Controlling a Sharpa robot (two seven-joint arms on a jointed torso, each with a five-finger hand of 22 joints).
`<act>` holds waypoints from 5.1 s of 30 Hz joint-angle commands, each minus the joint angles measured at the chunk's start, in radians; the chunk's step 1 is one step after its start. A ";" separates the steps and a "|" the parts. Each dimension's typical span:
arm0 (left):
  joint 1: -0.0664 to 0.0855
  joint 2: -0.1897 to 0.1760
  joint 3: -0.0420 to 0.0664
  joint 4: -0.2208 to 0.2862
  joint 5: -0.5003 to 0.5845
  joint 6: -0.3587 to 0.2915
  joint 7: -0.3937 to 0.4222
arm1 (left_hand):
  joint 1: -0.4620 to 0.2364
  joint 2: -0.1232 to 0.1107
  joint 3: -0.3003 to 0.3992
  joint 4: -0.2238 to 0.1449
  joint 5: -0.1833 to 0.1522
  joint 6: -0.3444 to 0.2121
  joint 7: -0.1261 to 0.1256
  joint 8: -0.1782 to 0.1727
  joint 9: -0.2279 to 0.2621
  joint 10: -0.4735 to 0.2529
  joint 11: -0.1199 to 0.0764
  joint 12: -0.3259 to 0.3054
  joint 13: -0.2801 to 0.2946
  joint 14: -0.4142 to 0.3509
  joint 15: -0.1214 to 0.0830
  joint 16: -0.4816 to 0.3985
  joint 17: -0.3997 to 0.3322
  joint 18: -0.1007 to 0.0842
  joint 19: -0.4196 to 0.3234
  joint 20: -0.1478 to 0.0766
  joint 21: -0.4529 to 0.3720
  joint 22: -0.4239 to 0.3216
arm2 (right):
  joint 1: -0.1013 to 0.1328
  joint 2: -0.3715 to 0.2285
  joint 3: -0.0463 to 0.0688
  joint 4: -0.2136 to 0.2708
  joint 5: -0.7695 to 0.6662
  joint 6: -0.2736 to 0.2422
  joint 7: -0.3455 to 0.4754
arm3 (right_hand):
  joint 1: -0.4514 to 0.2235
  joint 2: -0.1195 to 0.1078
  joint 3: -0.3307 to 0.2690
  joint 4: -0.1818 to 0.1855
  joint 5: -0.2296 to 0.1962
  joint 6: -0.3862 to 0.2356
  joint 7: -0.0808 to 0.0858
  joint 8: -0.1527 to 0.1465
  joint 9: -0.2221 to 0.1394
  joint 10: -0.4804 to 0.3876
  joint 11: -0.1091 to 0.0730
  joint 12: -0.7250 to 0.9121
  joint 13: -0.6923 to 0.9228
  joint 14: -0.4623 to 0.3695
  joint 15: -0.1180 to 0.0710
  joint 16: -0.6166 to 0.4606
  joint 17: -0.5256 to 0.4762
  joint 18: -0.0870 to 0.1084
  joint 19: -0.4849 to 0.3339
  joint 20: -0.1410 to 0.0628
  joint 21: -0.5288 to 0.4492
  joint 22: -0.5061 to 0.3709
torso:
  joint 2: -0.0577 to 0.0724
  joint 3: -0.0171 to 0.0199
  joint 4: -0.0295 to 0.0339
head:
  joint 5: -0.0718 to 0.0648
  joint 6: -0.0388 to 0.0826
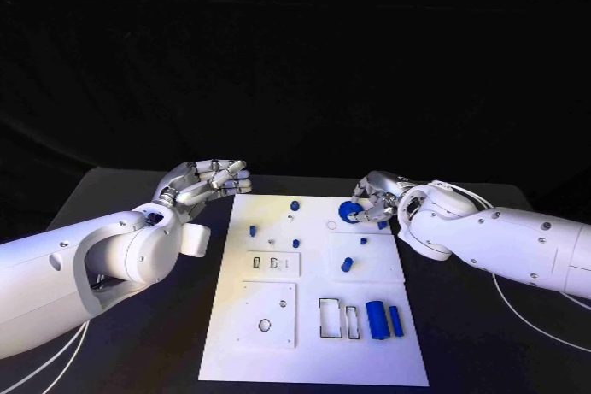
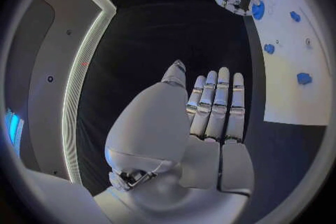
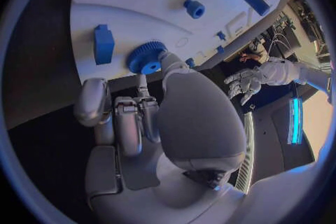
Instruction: Assemble the parts on the task board
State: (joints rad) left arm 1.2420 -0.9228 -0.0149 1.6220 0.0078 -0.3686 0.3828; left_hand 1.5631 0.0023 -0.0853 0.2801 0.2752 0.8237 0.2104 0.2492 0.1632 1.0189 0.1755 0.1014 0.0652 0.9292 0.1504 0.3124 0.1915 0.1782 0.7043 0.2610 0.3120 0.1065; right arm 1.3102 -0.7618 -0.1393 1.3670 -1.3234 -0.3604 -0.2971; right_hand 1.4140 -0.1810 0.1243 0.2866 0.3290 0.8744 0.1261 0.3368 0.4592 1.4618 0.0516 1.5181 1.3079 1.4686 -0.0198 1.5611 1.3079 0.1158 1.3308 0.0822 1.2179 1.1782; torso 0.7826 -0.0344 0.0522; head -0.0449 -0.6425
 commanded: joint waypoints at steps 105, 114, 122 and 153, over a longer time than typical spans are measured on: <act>0.001 0.000 0.001 -0.004 -0.003 0.052 -0.020 | -0.004 0.006 -0.008 0.003 -0.011 -0.006 0.011 -0.006 0.002 0.000 0.009 -0.011 0.002 -0.008 0.001 -0.007 0.003 0.005 0.000 0.005 -0.007 -0.004 | -0.032 0.095 -0.004 0.125 -0.165 -0.181 0.021 | -0.059 -0.066 0.237 -0.008 -0.116 -0.006 0.018 -0.111 -0.042 0.036 0.013 -0.017 0.164 0.096 0.017 0.002 0.231 -0.020 0.019 0.011 0.013 0.050 | -0.005 0.0021 -0.0060 | 0.001 0.005; 0.001 -0.005 0.000 -0.009 -0.003 0.052 -0.020 | -0.004 0.006 -0.009 0.003 -0.012 -0.007 0.011 -0.006 0.002 0.000 0.010 -0.013 0.002 -0.010 0.001 -0.008 0.004 0.005 0.000 0.006 -0.008 -0.005 | 0.003 -0.098 -0.001 0.190 0.139 -0.123 0.186 | -0.033 -0.062 0.253 -0.028 -0.122 -0.006 0.019 -0.113 -0.048 0.013 0.012 -0.039 0.134 0.093 0.017 0.000 0.221 -0.013 -0.003 0.011 -0.019 0.024 | -0.015 0.0076 -0.0241 | -0.003 0.007; 0.001 0.000 0.000 -0.013 -0.003 0.060 -0.015 | -0.004 0.006 -0.009 0.003 -0.012 -0.007 0.011 -0.006 0.002 0.000 0.010 -0.013 0.002 -0.010 0.001 -0.008 0.004 0.005 0.000 0.006 -0.008 -0.005 | 0.009 -0.162 -0.003 0.141 0.178 -0.039 0.279 | -0.007 -0.072 0.270 -0.053 -0.113 -0.017 0.024 -0.122 -0.058 -0.001 0.017 -0.050 0.120 0.096 0.021 0.003 0.236 -0.010 -0.015 0.013 -0.035 0.015 | -0.019 0.0133 -0.0294 | -0.011 0.005; -0.001 0.003 -0.002 -0.030 -0.003 0.070 -0.015 | -0.002 0.008 -0.010 0.002 -0.011 -0.007 0.011 -0.006 0.003 0.001 0.010 -0.014 0.002 -0.011 0.002 -0.010 0.005 0.005 0.001 0.006 -0.009 -0.007 | -0.026 -0.177 -0.009 0.048 0.133 0.049 0.290 | -0.017 -0.088 0.273 -0.060 -0.099 -0.035 0.030 -0.134 -0.072 -0.008 0.023 -0.054 0.113 0.095 0.026 0.002 0.233 -0.009 -0.021 0.017 -0.046 0.011 | -0.015 0.0136 -0.0273 | -0.014 -0.016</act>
State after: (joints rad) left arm 1.2408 -0.9224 -0.0170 1.5907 0.0070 -0.3190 0.3581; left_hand 1.5631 0.0023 -0.0880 0.2828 0.2705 0.8238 0.2105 0.2492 0.1643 1.0224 0.1789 0.0928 0.0656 0.9257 0.1540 0.3077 0.1960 0.1782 0.7043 0.2610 0.3080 0.1007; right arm 1.2854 -0.9402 -0.1480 1.4151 -1.1713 -0.3388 -0.0182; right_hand 1.4006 -0.2658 0.4018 0.2260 0.2287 0.8444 0.1558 0.2066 0.3884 1.4558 0.0715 1.4705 1.3074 1.4683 -0.0019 1.5646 1.3074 0.0999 1.3139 0.0984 1.1751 1.1904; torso 0.7685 -0.0217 0.0252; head -0.0574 -0.6568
